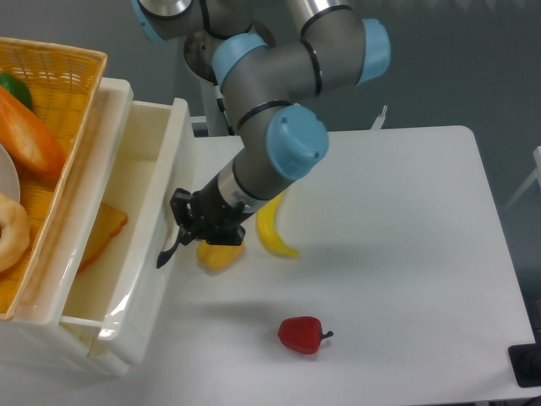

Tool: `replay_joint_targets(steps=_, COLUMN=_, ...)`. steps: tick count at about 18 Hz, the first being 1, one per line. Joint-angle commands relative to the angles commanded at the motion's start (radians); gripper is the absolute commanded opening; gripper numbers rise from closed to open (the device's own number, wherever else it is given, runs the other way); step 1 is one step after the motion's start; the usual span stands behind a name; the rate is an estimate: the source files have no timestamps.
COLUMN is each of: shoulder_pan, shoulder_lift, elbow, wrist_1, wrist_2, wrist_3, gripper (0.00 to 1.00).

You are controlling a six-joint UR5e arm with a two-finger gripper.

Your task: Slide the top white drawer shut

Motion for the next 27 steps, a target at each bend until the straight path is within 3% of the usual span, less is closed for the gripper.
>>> replay_joint_targets(steps=3, shoulder_pan=-0.031, shoulder_lift=-0.003, elbow=0.000, wrist_1=0.048, wrist_2=0.000, wrist_3=-0.057, gripper=0.00)
replay_joint_targets(steps=15, shoulder_pan=-0.072, shoulder_lift=-0.017, elbow=0.009, wrist_1=0.052, wrist_2=-0.002, wrist_3=-0.074, gripper=0.00)
replay_joint_targets(steps=21, shoulder_pan=-0.074, shoulder_lift=-0.021, elbow=0.017, wrist_1=0.088, wrist_2=0.014, wrist_3=-0.069, gripper=0.00)
replay_joint_targets(steps=22, shoulder_pan=-0.065, shoulder_lift=-0.021, elbow=0.017, wrist_1=0.101, wrist_2=0.018, wrist_3=-0.057, gripper=0.06)
replay_joint_targets(steps=23, shoulder_pan=-0.051, shoulder_lift=-0.023, elbow=0.014, wrist_1=0.126, wrist_2=0.021, wrist_3=-0.043, gripper=0.20)
replay_joint_targets(steps=27, shoulder_pan=0.014, shoulder_lift=-0.034, elbow=0.015, wrist_1=0.209, wrist_2=0.031, wrist_3=-0.035, gripper=0.43)
